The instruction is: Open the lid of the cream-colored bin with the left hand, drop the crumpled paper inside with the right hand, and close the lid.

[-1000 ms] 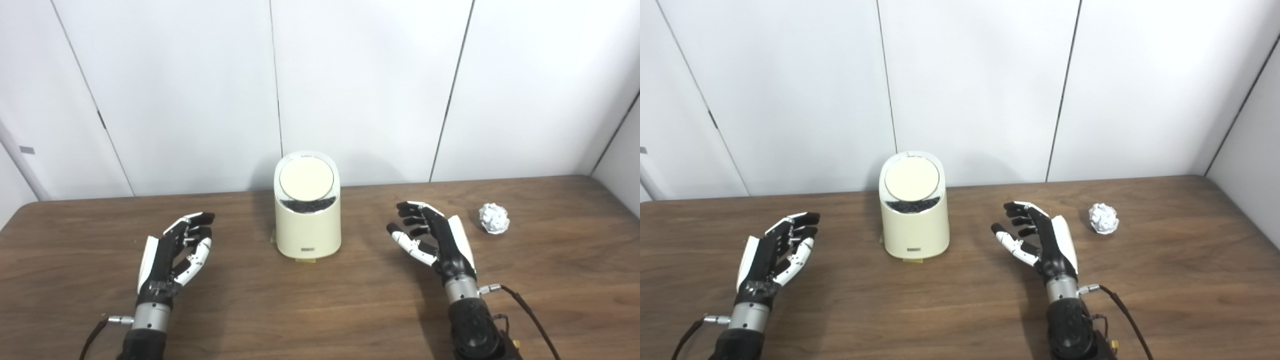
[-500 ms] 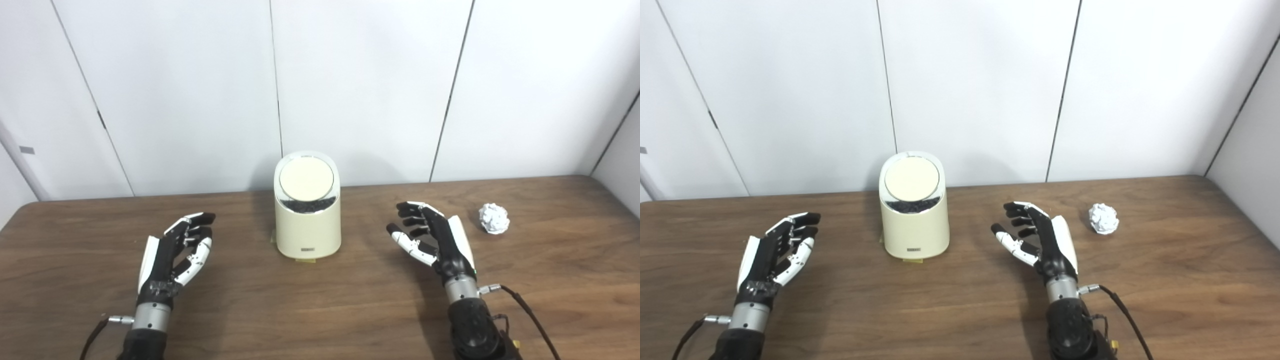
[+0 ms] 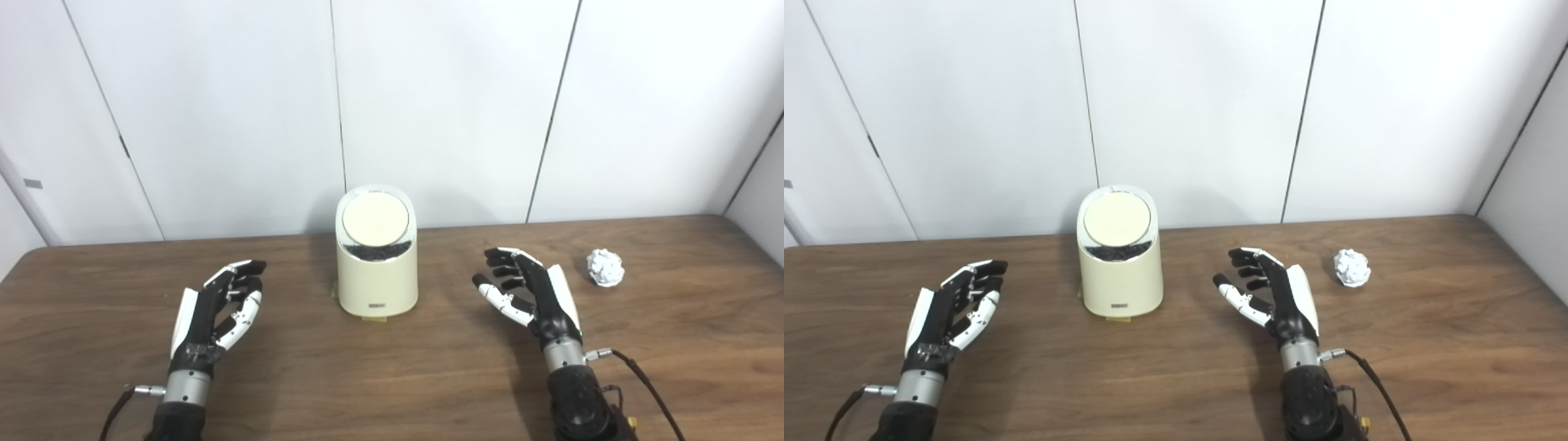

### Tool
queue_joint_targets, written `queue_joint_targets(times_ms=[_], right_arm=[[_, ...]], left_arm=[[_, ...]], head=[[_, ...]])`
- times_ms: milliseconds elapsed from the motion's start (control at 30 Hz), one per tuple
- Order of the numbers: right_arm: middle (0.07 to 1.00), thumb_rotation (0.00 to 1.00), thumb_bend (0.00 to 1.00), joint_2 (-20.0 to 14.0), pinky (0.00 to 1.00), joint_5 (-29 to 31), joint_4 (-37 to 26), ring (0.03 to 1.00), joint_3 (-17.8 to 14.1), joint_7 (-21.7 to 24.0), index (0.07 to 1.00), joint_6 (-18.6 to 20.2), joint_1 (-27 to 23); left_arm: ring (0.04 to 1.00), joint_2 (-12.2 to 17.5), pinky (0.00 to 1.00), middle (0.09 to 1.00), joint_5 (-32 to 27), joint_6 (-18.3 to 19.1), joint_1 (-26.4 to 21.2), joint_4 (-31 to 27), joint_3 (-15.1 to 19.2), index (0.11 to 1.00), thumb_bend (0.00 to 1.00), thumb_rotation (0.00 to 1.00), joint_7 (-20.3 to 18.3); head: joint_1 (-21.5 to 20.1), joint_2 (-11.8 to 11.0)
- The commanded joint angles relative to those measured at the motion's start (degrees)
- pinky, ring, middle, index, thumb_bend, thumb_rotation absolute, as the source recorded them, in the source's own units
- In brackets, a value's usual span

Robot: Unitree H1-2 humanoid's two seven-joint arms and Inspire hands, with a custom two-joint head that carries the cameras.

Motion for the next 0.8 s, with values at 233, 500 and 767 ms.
queue_joint_targets(times_ms=[233, 500, 767], right_arm=[[0.698, 0.41, 0.31, -0.24, 0.58, 0.22, -1.35, 0.679, -0.22, -0.53, 0.689, -1.88, -2.51], [0.698, 0.41, 0.31, -0.19, 0.57, 0.03, -1.40, 0.677, -0.20, -0.63, 0.690, -1.63, -2.50], [0.689, 0.39, 0.30, -0.12, 0.57, 0.51, -1.04, 0.668, -0.30, -0.75, 0.688, -2.31, -2.53]], left_arm=[[0.732, 0.45, 0.63, 0.759, -2.09, -1.86, -2.12, -1.26, 0.40, 0.746, 0.20, 0.35, 0.01], [0.723, 0.62, 0.62, 0.759, -2.33, -2.42, -2.12, -0.80, 0.24, 0.745, 0.19, 0.34, 0.03], [0.727, 0.59, 0.63, 0.761, -2.92, -2.69, -2.22, -0.34, 0.13, 0.748, 0.20, 0.36, -0.23]], head=[[0.08, -0.02], [0.03, -0.04], [0.03, -0.38]])
